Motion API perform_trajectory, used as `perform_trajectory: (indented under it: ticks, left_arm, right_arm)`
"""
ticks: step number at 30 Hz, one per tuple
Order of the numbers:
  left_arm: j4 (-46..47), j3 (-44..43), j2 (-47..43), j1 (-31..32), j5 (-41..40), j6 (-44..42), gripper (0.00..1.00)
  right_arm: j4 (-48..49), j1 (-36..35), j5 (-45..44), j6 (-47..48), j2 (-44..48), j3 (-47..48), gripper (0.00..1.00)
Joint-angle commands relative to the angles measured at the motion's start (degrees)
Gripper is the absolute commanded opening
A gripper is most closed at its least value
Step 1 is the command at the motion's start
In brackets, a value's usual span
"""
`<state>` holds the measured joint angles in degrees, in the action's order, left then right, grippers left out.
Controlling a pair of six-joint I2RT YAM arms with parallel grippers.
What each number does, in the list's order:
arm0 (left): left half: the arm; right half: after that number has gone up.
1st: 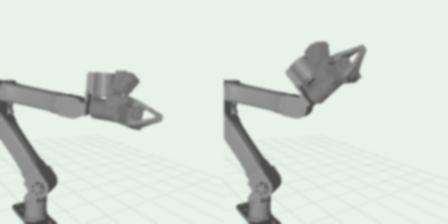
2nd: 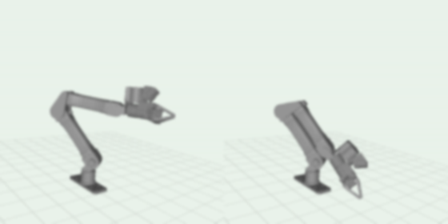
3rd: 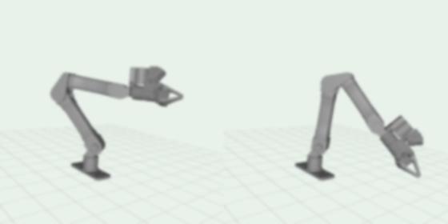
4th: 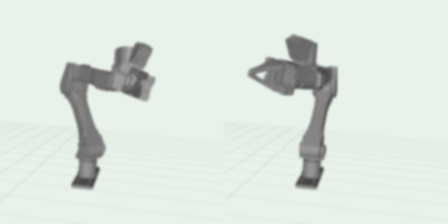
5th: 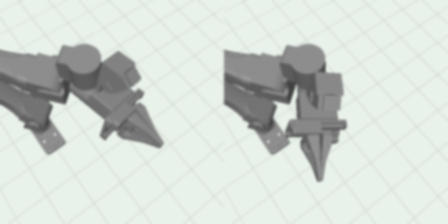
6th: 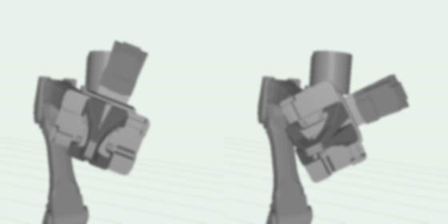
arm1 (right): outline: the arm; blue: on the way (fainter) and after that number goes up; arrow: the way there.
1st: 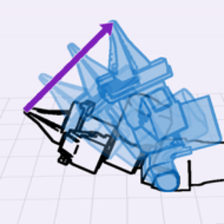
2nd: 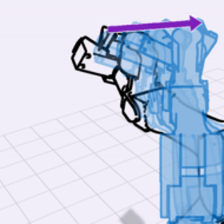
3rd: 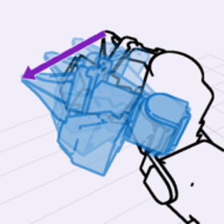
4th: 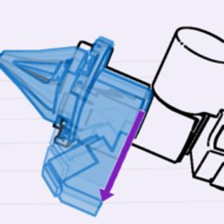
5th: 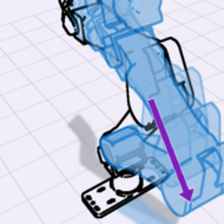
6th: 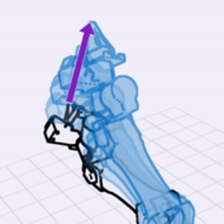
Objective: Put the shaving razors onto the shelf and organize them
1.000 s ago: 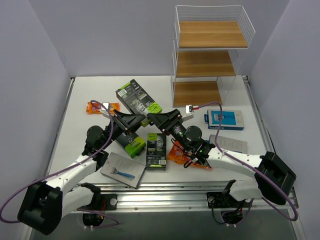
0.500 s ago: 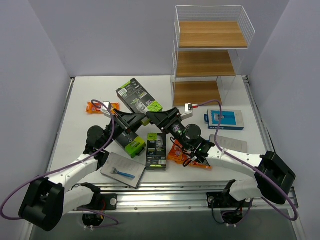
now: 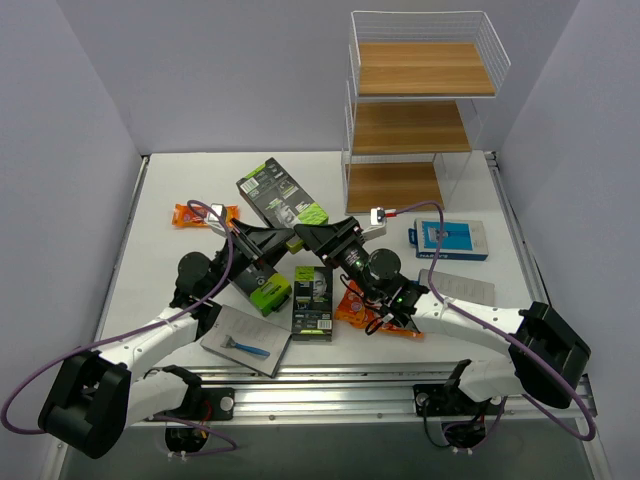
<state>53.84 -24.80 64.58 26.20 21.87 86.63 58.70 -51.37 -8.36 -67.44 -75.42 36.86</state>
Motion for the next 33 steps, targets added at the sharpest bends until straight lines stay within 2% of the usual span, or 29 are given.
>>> perform_trajectory:
  ticks: [1,3,4,8,9,12,14,17,29,33]
  left_arm:
    - [6.9,-0.7,-0.8,0.8,1.2,-1.6,0.02]
    - [6.5,-0.7,-0.9,0.8,1.3,-2.0,0.05]
    - [6.2,-0.6,-0.9,0.8,1.2,-2.0,0.07]
    - [4.0,-0.3,-1.4,0.8,1.1,-3.1,0.21]
    - [3.6,-0.3,-1.5,0.7,1.1,-3.4,0.28]
    - [1.5,-0.3,-2.0,0.8,0.9,-4.9,0.39]
    - [-0.7,-0.4,-2.3,0.7,0.6,-6.0,0.42]
    - [-2.7,-1.0,-2.3,0.7,0.7,-7.6,0.53]
    - [-10.9,-3.1,-2.3,0.2,2.0,-13.1,0.68]
    - [-13.2,-3.3,-2.5,0.2,2.3,-14.4,0.69]
  right_arm:
    - [2.8,0.0,-3.8,1.3,2.3,1.4,0.42]
    - [2.3,0.1,-4.6,1.4,3.2,1.1,0.35]
    - [2.0,0.2,-4.7,1.5,3.3,1.0,0.28]
    - [1.4,0.3,-4.9,1.7,4.1,0.8,0.14]
    - [1.3,0.2,-5.0,1.7,4.4,0.6,0.09]
    - [0.7,0.3,-5.2,1.6,4.8,0.4,0.00]
    - [0.4,0.5,-5.3,1.6,5.1,0.2,0.00]
    - [0.2,0.5,-5.5,1.3,5.6,-0.4,0.00]
    - [-0.5,2.2,-6.2,-0.7,7.9,-2.8,0.00]
    - [-0.6,2.8,-6.2,-1.0,8.6,-3.6,0.00]
